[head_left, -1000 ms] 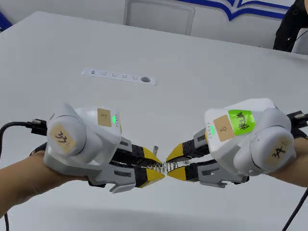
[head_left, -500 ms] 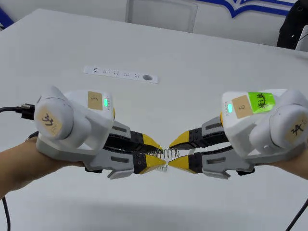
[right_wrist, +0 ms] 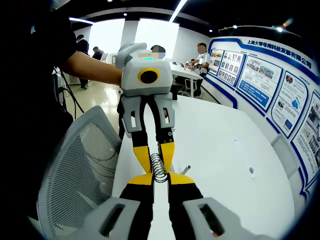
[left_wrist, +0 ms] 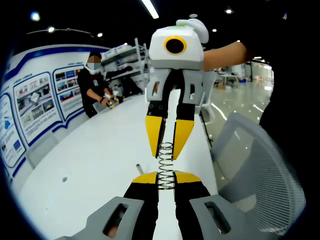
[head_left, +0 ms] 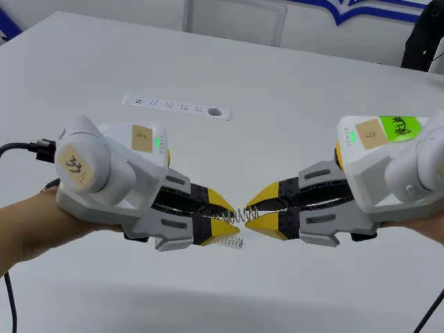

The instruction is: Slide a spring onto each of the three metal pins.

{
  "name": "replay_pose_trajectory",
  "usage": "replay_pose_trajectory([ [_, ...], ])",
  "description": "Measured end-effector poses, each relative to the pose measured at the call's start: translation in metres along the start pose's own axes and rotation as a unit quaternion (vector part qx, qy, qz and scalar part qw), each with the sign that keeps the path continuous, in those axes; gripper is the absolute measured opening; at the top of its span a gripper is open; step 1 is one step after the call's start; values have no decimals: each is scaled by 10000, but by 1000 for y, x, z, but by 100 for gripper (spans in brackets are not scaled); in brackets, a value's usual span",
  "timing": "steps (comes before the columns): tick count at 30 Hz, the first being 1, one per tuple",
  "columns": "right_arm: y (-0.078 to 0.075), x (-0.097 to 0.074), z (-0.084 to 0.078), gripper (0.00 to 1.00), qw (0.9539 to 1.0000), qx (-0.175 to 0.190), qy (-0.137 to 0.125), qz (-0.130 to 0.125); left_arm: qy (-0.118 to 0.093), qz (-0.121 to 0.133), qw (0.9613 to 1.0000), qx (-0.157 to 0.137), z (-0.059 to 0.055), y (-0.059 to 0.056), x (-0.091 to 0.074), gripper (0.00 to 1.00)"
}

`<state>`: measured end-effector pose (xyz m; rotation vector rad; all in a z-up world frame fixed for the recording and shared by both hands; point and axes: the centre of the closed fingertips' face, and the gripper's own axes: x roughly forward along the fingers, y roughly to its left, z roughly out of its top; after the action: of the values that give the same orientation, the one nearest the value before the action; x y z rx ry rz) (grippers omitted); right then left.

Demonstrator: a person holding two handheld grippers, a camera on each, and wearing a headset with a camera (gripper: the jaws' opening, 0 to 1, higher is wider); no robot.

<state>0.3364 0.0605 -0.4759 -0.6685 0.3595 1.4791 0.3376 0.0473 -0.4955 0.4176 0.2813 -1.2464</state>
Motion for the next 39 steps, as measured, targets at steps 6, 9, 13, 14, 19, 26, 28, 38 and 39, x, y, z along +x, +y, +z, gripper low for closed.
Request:
replay_pose_trajectory([
  [6,0,1,2,10,10000,81,-42,-19,-75,59,9998,-190,0,4,-2,10],
  [9,-3,-1,10,10,9983,441,-380,-29,-157,144,9994,-263,3,8,-4,10],
  [13,-5,-4,13,10,9961,658,-588,-78,-259,189,9989,-350,8,12,-7,10],
  [14,-6,-5,13,10,9960,667,-594,-82,-279,186,9988,-365,8,12,-7,10],
  [19,-4,-6,19,10,9944,757,-737,-48,-281,115,9990,-318,9,9,-4,10],
  [26,-3,-4,20,10,9950,702,-709,-7,-178,66,9996,-194,7,8,1,10],
  [28,-5,-3,23,10,9945,726,-759,-4,-179,60,9997,-183,7,9,2,10],
  [38,-12,0,34,10,9924,831,-904,-85,-199,96,9996,-164,9,16,7,10],
  [39,-13,1,33,10,9921,866,-909,-92,-195,102,9996,-159,9,16,8,10],
])
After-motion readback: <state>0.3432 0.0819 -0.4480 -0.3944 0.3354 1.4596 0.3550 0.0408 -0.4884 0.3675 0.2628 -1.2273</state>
